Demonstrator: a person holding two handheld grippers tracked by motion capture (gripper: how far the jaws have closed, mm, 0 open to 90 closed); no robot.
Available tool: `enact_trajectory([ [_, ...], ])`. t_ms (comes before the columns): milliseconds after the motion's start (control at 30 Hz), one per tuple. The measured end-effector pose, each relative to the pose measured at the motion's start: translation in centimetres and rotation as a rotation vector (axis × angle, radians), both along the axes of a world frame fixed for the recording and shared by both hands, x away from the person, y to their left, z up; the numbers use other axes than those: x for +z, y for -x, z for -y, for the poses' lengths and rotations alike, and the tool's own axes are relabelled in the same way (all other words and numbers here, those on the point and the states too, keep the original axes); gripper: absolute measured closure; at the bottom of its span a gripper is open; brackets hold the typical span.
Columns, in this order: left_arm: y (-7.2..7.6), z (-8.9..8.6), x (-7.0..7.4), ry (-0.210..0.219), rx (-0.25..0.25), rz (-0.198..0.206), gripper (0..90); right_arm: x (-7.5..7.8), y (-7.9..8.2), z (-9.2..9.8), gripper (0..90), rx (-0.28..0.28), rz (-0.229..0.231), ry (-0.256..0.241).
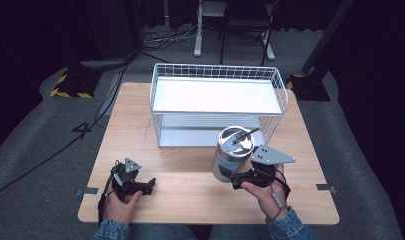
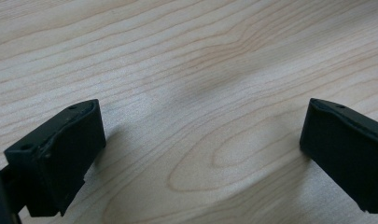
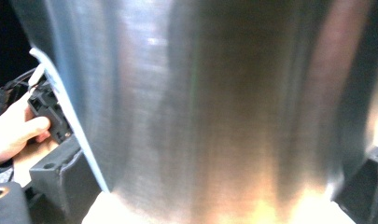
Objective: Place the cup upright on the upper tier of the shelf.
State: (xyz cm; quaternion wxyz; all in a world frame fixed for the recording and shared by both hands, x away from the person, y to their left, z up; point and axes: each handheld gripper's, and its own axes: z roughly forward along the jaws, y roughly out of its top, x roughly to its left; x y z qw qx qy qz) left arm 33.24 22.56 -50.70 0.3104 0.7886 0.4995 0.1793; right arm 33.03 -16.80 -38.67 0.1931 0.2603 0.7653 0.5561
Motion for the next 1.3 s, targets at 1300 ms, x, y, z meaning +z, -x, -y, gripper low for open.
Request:
enact_trajectory([
  [1300,-0.1,0.0,0.0,-0.001,0.002,0.002,0.5,11.0,-5.5,0.5,3.9,-0.043,-0.005,-0.009],
])
